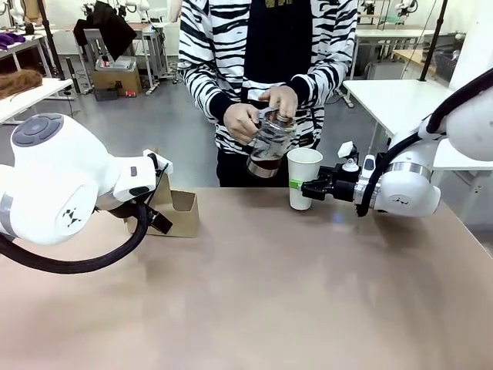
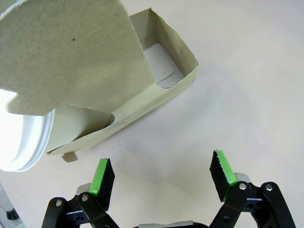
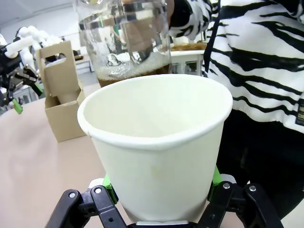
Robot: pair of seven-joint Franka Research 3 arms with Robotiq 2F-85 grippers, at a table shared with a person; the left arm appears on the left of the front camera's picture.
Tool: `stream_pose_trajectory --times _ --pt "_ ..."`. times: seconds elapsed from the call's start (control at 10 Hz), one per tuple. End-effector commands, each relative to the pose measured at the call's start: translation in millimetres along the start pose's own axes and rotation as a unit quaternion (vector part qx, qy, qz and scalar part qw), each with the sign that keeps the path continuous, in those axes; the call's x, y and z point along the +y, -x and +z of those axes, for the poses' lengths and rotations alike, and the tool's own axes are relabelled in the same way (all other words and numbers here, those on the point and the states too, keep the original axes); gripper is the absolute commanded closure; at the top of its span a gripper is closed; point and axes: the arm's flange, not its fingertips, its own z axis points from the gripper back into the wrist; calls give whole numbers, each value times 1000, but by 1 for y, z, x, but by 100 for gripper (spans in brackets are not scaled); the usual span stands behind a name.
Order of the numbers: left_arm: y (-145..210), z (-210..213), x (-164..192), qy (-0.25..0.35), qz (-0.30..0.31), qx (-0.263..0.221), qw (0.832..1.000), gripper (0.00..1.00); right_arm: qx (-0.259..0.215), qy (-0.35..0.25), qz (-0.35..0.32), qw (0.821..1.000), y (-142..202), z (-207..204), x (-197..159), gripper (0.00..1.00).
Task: Pour a drink into a cup and package it in a carrier.
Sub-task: When a person places the Paper Cup Lid on the 600 ml Paper Cup , lift the 600 ml Paper Cup.
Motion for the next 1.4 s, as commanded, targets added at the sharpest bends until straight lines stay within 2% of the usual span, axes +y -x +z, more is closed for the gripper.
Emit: stream_pose_trajectory --times 0.0,1.3 --pt "0 0 0 1 0 -1 1000 0 0 0 1 1000 -1 -1 0 20" --pt "0 0 0 1 0 -1 1000 0 0 0 1 1000 -1 -1 0 20"
